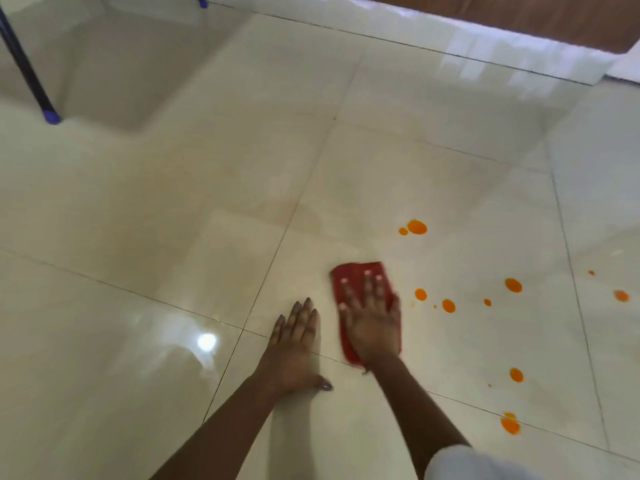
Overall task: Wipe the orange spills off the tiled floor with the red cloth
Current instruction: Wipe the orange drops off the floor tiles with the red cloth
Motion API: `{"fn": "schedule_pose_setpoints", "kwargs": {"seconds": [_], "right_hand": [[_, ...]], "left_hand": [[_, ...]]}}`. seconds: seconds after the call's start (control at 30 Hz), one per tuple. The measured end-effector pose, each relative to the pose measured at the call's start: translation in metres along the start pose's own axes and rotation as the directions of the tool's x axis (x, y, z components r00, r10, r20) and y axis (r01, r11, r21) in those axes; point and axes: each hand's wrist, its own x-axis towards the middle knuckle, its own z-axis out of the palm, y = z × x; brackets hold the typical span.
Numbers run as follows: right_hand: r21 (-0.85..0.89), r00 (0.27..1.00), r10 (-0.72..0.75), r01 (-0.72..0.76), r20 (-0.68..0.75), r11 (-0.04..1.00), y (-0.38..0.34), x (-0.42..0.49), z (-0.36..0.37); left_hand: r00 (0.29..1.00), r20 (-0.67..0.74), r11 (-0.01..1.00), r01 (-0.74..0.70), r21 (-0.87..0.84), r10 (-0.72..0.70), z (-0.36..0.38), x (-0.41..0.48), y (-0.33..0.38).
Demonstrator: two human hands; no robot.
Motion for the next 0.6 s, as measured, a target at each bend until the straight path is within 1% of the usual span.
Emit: {"fn": "schedule_pose_setpoints", "kwargs": {"seconds": [0.03,0.07,0.1,0.13,0.2,0.27,0.33,0.37,0.4,0.43,0.47,0.53,0.57,0.6], "right_hand": [[-0.009,0.996,-0.092,0.092,0.011,0.996,-0.01,-0.018,0.005],[-0.008,0.989,-0.148,0.148,0.016,0.989,-0.011,-0.039,0.012],[0.008,0.984,-0.177,0.177,-0.024,0.984,-0.002,-0.06,0.018],[0.028,0.988,-0.152,0.153,-0.018,0.988,0.014,-0.077,0.017],[0.042,1.0,-0.013,0.013,-0.009,0.999,0.06,-0.083,0.013],[0.004,0.988,0.139,-0.139,-0.069,0.99,0.098,-0.053,0.004],[0.039,0.961,0.273,-0.272,-0.04,0.962,0.106,-0.01,-0.006],[0.055,0.953,0.302,-0.3,-0.032,0.952,0.101,0.006,-0.007],[0.059,0.96,0.279,-0.277,-0.024,0.959,0.089,0.015,-0.008],[0.051,0.979,0.203,-0.202,-0.023,0.978,0.074,0.016,-0.006],[0.033,0.994,0.105,-0.104,-0.016,0.994,0.061,0.007,-0.003],[-0.009,0.996,-0.084,0.084,-0.016,0.996,0.05,-0.032,0.008],[-0.004,0.992,-0.124,0.124,-0.031,0.992,0.054,-0.054,0.011],[0.016,0.994,-0.109,0.11,-0.028,0.994,0.064,-0.071,0.01]], "left_hand": [[1.0,0.005,1.0,0.008,-0.008,-0.008,0.001,0.001,0.003],[1.0,0.018,1.0,0.0,0.002,0.0,0.002,0.001,0.006],[0.999,0.035,1.0,-0.022,0.023,0.021,0.005,0.002,0.007],[0.998,0.049,0.997,-0.05,0.051,0.047,0.007,0.001,0.007],[0.995,0.074,0.994,-0.067,0.083,0.06,0.009,0.004,0.009],[0.996,0.078,0.994,-0.057,0.093,0.049,0.009,0.008,0.01],[0.995,0.083,0.993,-0.054,0.107,0.045,0.006,0.012,0.012],[0.994,0.095,0.992,-0.055,0.111,0.045,0.006,0.013,0.014],[0.994,0.103,0.993,-0.047,0.108,0.036,0.005,0.013,0.014],[0.994,0.107,0.994,-0.039,0.104,0.028,0.004,0.013,0.014],[0.994,0.109,0.995,-0.034,0.094,0.024,0.002,0.012,0.016],[0.993,0.11,0.997,-0.039,0.069,0.031,-0.002,0.01,0.022],[0.993,0.102,0.996,-0.061,0.069,0.054,-0.003,0.01,0.026],[0.992,0.095,0.992,-0.094,0.082,0.087,-0.004,0.01,0.032]]}}
